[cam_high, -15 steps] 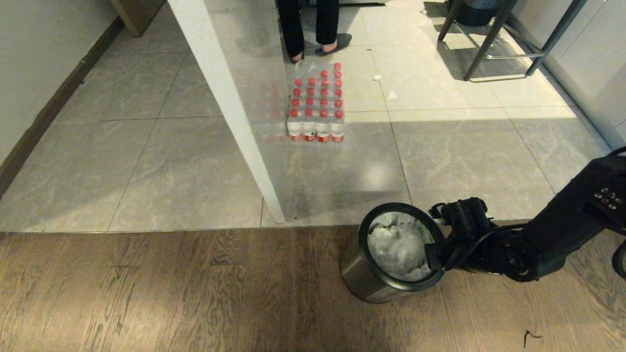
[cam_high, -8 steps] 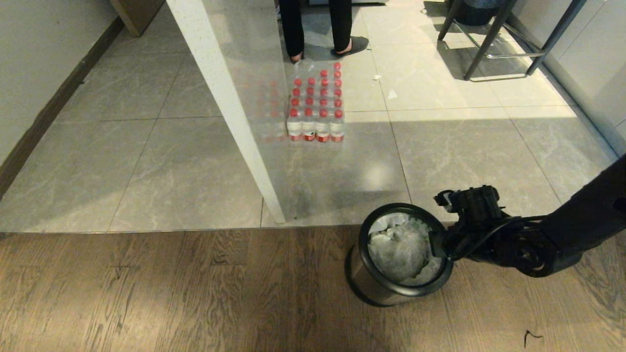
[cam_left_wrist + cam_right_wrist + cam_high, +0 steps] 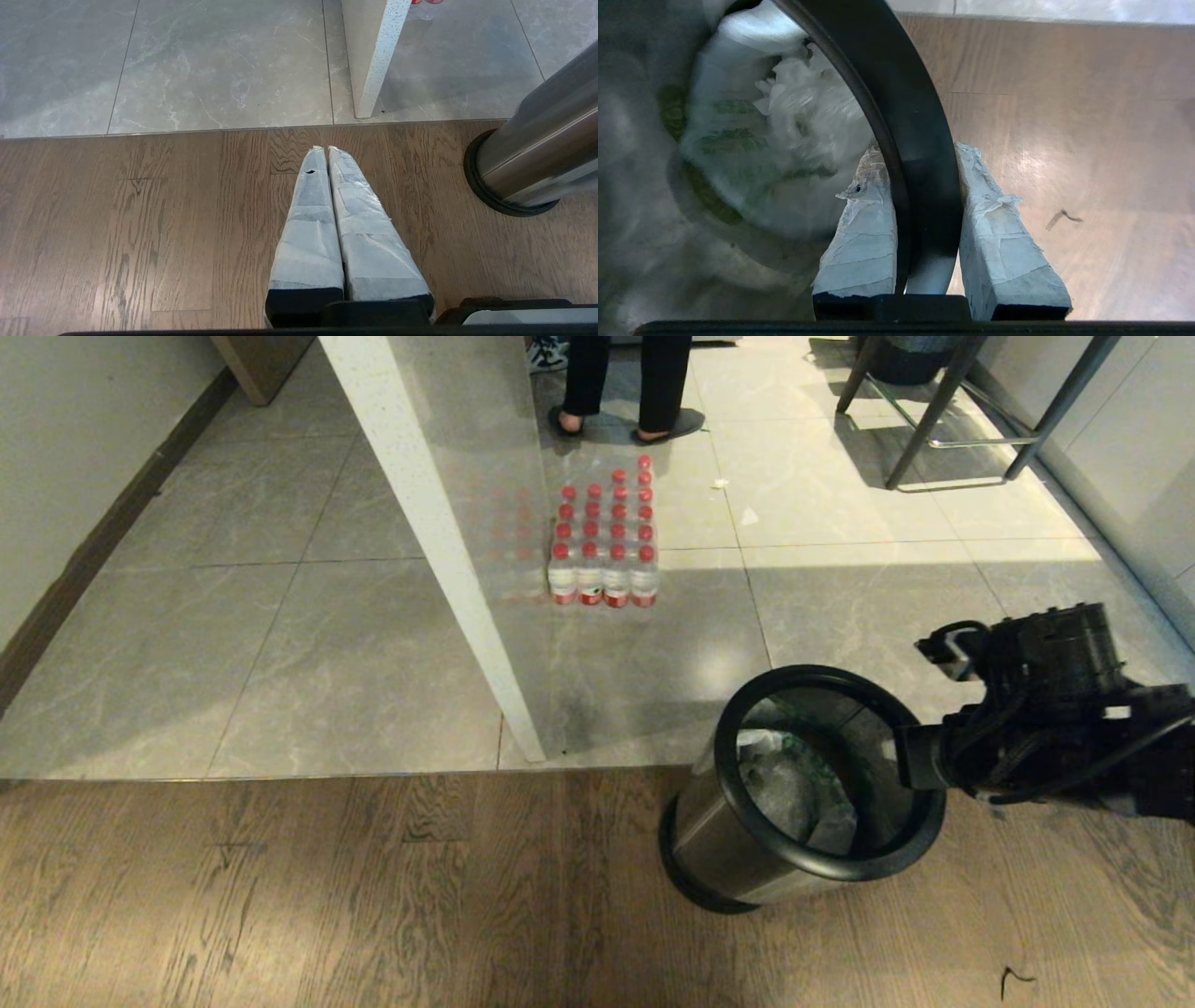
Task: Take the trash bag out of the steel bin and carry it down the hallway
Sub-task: Place the outer trash can on the ground
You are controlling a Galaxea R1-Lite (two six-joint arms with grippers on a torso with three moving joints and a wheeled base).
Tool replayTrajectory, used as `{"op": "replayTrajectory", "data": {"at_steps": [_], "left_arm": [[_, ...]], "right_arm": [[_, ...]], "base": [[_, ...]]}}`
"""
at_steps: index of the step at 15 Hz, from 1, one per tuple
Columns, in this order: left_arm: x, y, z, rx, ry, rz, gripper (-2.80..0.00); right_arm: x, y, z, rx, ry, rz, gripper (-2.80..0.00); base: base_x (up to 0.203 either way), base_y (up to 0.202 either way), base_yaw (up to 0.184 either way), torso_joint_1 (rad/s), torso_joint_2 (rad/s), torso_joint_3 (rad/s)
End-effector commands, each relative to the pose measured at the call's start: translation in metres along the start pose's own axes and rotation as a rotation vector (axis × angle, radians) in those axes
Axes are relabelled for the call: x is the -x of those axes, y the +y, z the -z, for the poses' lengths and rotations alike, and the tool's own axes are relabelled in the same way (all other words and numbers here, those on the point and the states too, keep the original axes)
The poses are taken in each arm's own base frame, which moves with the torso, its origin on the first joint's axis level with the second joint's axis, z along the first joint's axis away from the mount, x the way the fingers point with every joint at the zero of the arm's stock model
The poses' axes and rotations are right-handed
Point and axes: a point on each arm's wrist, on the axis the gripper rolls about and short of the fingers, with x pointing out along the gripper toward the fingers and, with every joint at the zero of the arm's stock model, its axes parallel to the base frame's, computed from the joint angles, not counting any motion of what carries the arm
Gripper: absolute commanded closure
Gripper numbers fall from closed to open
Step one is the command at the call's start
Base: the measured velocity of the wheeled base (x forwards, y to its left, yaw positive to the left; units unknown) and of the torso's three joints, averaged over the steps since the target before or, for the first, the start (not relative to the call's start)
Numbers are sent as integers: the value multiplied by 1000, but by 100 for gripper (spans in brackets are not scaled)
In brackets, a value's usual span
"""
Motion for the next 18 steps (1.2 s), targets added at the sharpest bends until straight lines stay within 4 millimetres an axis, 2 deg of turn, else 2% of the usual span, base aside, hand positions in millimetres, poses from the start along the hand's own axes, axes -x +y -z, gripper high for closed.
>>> {"op": "replayTrajectory", "data": {"at_steps": [1,5,8,11,14,16,18], "left_arm": [[0,0,0,1,0,0,0],[0,0,0,0,0,0,0],[0,0,0,0,0,0,0],[0,0,0,1,0,0,0],[0,0,0,1,0,0,0],[0,0,0,1,0,0,0],[0,0,0,1,0,0,0]], "right_arm": [[66,-14,-12,-23,-98,-6,0],[156,-39,-6,-53,-95,22,0],[197,-57,2,-127,-91,112,0],[211,-62,-4,-249,-126,173,0],[192,-72,-6,-303,-80,385,0],[195,-73,-21,-311,-132,395,0],[190,-77,-15,-298,-104,485,0]], "base": [[0,0,0,0,0,0],[0,0,0,0,0,0],[0,0,0,0,0,0],[0,0,0,0,0,0],[0,0,0,0,0,0],[0,0,0,0,0,0],[0,0,0,0,0,0]]}}
